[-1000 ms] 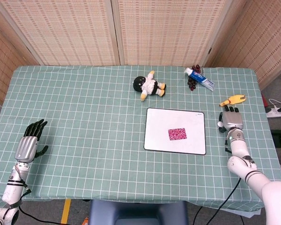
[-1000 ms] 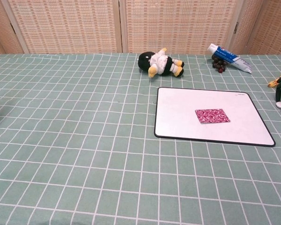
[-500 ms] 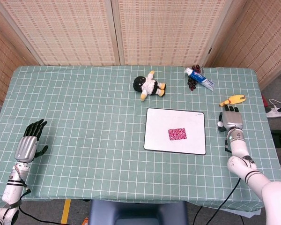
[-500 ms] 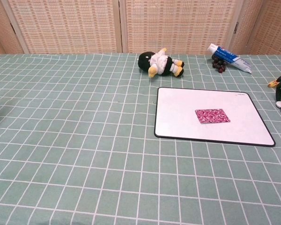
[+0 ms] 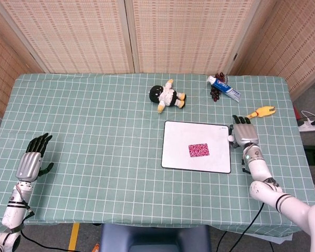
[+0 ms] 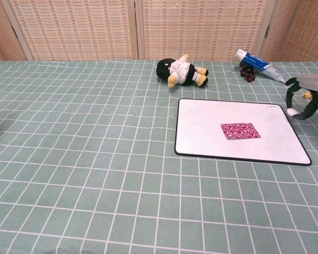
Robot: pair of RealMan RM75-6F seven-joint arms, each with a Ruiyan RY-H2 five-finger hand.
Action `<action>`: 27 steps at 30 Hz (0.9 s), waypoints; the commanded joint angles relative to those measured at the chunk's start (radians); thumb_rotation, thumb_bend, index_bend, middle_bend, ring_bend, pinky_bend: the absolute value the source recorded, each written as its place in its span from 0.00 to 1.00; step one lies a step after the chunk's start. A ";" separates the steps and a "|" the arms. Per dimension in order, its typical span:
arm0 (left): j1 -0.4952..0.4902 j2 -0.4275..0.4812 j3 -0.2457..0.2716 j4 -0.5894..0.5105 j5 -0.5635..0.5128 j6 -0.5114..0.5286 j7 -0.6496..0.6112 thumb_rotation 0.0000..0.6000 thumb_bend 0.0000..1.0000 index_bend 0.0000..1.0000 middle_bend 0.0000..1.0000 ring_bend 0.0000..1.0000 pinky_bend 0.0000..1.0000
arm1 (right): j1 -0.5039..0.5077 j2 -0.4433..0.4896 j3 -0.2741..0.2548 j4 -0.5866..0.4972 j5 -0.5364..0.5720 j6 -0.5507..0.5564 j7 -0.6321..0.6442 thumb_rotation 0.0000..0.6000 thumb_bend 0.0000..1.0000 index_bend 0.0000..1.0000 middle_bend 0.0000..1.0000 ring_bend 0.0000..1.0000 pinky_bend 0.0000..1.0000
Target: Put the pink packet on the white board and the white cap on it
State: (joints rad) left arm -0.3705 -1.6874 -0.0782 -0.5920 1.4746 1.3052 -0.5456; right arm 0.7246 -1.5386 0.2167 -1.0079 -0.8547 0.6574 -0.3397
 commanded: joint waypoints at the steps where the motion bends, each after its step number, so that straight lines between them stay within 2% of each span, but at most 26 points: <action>1: -0.001 0.000 -0.003 0.003 -0.005 -0.007 0.003 1.00 0.25 0.00 0.00 0.00 0.00 | -0.001 0.072 -0.018 -0.219 -0.047 0.110 -0.079 1.00 0.37 0.53 0.00 0.00 0.00; 5: -0.004 0.003 -0.007 0.002 -0.012 -0.024 -0.006 1.00 0.24 0.00 0.00 0.00 0.00 | 0.006 0.082 -0.044 -0.332 -0.061 0.172 -0.158 1.00 0.37 0.53 0.00 0.00 0.00; 8: -0.003 0.005 -0.007 0.001 -0.012 -0.022 -0.009 1.00 0.24 0.00 0.00 0.00 0.00 | 0.016 0.073 -0.053 -0.360 -0.036 0.180 -0.195 1.00 0.37 0.53 0.00 0.00 0.00; 17: -0.004 0.006 -0.008 -0.004 -0.014 -0.024 -0.005 1.00 0.25 0.00 0.00 0.00 0.00 | 0.051 0.037 -0.075 -0.327 0.042 0.163 -0.249 1.00 0.37 0.53 0.00 0.00 0.00; 27: -0.007 0.009 -0.007 -0.010 -0.016 -0.043 0.000 1.00 0.24 0.00 0.00 0.00 0.00 | 0.083 0.011 -0.071 -0.282 0.072 0.131 -0.227 1.00 0.37 0.54 0.00 0.00 0.00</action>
State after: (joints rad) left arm -0.3769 -1.6787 -0.0859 -0.6014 1.4579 1.2633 -0.5465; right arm 0.8064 -1.5274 0.1453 -1.2903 -0.7837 0.7897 -0.5677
